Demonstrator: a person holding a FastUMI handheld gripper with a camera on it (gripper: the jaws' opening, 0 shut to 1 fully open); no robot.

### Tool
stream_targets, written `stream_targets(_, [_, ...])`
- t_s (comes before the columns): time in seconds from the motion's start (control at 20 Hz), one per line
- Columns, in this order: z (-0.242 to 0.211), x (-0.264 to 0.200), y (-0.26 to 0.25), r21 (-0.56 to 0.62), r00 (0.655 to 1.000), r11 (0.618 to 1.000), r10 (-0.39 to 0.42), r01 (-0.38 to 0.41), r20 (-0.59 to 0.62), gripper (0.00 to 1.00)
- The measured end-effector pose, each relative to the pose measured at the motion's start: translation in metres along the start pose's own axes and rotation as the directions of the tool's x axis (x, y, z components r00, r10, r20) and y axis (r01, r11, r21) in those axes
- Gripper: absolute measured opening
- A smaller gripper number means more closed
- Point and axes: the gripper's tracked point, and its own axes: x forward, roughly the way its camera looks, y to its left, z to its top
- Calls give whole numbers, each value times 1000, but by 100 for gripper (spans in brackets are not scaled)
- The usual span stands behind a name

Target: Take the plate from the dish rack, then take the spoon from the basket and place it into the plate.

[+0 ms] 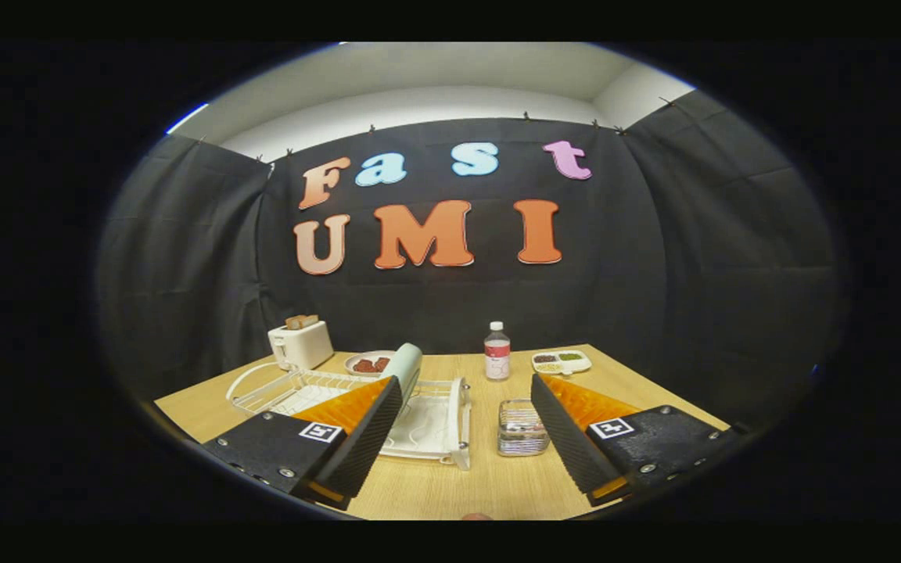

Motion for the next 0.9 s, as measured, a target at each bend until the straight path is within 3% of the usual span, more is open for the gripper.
stream_targets(0.45, [-1,51,18,58,989,997,-38,47,-142,99])
stream_targets(0.7, [-15,91,64,80,965,997,19,2,-261,99])
stream_targets(0.9, [-37,124,81,17,932,1000,-15,22,-362,98])
